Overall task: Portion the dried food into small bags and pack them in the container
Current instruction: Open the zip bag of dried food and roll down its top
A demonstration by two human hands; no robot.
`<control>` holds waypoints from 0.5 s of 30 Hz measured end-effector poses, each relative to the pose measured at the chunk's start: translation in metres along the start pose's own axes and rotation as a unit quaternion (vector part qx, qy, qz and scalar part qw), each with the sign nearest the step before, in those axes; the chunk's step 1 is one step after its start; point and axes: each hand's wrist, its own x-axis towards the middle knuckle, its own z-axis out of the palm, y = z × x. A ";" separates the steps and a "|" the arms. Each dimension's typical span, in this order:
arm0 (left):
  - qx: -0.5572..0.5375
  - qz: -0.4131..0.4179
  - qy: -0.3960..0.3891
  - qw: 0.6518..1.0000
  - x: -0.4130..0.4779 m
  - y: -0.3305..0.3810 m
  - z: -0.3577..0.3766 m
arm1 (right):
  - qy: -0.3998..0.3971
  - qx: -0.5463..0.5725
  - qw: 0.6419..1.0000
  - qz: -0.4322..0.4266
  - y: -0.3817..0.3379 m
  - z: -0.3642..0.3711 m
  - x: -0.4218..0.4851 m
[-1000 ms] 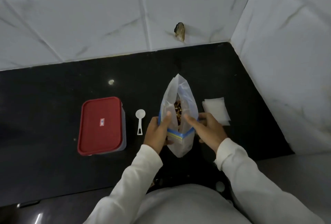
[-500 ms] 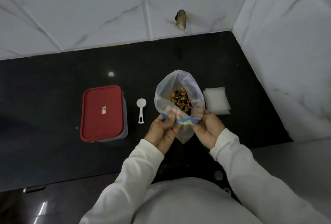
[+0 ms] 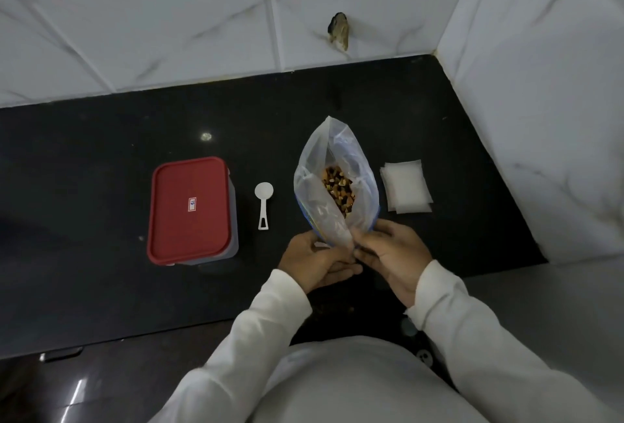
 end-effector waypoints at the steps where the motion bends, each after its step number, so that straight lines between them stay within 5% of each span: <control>1: -0.018 0.013 0.017 1.000 0.002 0.000 0.001 | 0.008 0.006 1.000 -0.003 -0.001 0.001 -0.001; 5: -0.093 0.037 0.074 0.992 0.011 -0.002 -0.001 | 0.011 0.089 0.996 0.025 -0.006 0.005 0.001; 9: -0.252 0.033 0.005 0.967 0.017 -0.008 0.002 | 0.007 0.228 0.970 0.078 -0.004 0.009 0.006; 15: -0.314 -0.042 0.030 0.948 0.034 -0.022 0.006 | 0.072 0.122 0.984 0.104 -0.003 0.017 0.021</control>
